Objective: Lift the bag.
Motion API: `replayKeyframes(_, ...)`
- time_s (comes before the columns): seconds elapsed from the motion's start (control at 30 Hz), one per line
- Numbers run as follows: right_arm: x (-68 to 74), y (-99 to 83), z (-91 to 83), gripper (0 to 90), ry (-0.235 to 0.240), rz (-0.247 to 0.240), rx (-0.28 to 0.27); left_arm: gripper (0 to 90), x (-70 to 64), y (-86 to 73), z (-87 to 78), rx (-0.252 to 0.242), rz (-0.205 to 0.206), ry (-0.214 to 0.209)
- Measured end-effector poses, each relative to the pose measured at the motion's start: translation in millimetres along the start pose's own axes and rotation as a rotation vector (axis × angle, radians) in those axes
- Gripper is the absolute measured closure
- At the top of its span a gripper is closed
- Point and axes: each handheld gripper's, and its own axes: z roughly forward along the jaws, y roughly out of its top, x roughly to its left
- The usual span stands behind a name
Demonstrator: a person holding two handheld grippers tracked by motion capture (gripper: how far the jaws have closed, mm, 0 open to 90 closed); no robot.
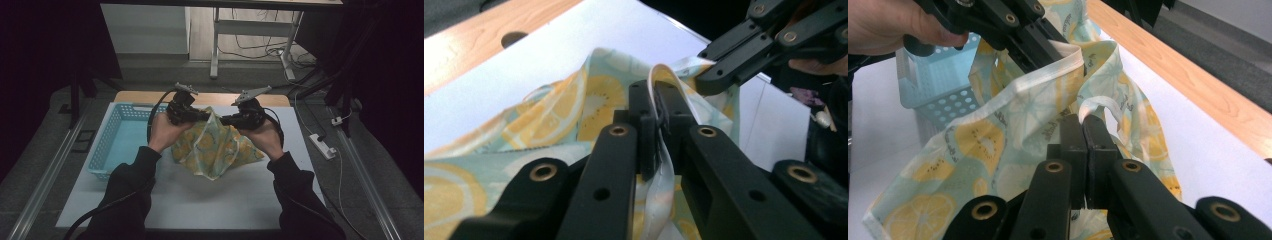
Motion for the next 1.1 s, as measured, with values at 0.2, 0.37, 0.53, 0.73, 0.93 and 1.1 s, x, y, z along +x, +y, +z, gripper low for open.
replayKeyframes(0.2, -1.4, -8.6, 6.5, 86.6, 0.01, 0.022, 0.009, 81.6, 6.8, -10.2, 9.6, 0.02, -0.024, -0.004)
replayKeyframes(0.37, -1.2, -6.7, 2.6, 80.6, 0.014, 0.034, -0.012, 67.2, 6.0, -8.7, 2.0, 0.001, -0.024, -0.009)
replayKeyframes(0.53, 2.5, -1.5, -5.4, 72.5, 0.024, 0.041, -0.039, 53.6, -2.0, -8.6, -9.1, -0.007, 0.007, 0.007)
replayKeyframes(0.73, 7.8, 1.6, -13.9, 63.1, 0.017, 0.042, -0.066, 38.2, -13.6, -11.7, -23.7, -0.049, 0.075, 0.054)
replayKeyframes(0.93, 8.8, 0.5, -23.2, 54.5, 0.008, 0.058, -0.092, 26.1, -21.6, -16.5, -41.3, -0.063, 0.104, 0.081)
replayKeyframes(1.1, 9.2, -3.7, -31.6, 44.5, -0.001, 0.065, -0.103, 21.5, -27.2, -26.8, -54.6, -0.057, 0.124, 0.078)
